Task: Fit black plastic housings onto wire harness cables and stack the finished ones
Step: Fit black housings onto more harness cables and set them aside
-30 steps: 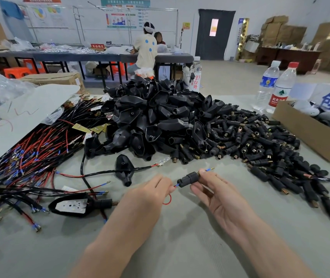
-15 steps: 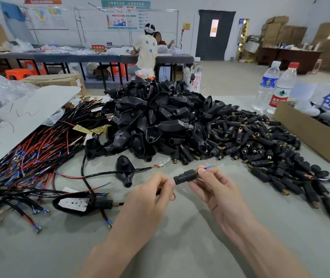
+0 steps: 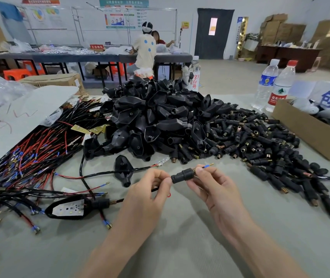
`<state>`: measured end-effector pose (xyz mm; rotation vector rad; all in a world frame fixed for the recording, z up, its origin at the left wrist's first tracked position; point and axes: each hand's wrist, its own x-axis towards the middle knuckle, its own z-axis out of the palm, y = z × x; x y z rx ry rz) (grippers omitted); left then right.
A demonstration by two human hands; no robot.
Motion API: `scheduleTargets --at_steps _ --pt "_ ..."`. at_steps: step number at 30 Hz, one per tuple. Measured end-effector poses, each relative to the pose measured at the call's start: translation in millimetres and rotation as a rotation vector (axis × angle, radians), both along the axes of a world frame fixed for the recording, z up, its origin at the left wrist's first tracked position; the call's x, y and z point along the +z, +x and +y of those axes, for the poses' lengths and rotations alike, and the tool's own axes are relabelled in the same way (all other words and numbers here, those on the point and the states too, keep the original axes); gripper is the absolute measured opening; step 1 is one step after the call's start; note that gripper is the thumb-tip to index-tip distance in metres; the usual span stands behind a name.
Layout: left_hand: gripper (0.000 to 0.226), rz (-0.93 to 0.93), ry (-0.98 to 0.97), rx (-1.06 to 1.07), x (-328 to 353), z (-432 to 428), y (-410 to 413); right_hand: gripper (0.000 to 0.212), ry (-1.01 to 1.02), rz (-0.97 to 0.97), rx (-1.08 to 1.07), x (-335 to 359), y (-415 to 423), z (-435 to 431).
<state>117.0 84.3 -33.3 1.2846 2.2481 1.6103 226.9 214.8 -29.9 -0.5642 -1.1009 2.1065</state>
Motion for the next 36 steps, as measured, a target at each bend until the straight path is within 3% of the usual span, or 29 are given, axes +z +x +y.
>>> scheduleTargets --at_steps 6,10,17,24,31,33,36 --pt "0.015 0.084 -0.014 0.021 -1 0 2 0.009 -0.099 0.017 -0.030 -2 -1 4" --pt "0.018 0.156 -0.047 0.053 -3 -1 1 0.005 -0.054 -0.006 0.009 -4 -2 -1" --pt "0.015 0.143 0.016 0.100 -1 0 2 0.005 -0.120 0.041 -0.007 -1 -4 -3" --pt "0.008 0.283 -0.043 0.135 -8 -1 5 0.018 -0.155 0.036 0.022 -3 -3 0" --pt "0.010 0.201 0.015 0.141 -5 0 1 0.023 -0.135 0.062 0.034 -5 -4 0" --pt "0.016 0.216 0.003 0.136 -8 0 2 0.028 -0.173 0.091 0.035 -5 -4 0" --pt "0.007 0.271 -0.009 0.136 -10 1 6 0.031 -0.199 0.105 0.046 -4 -3 1"
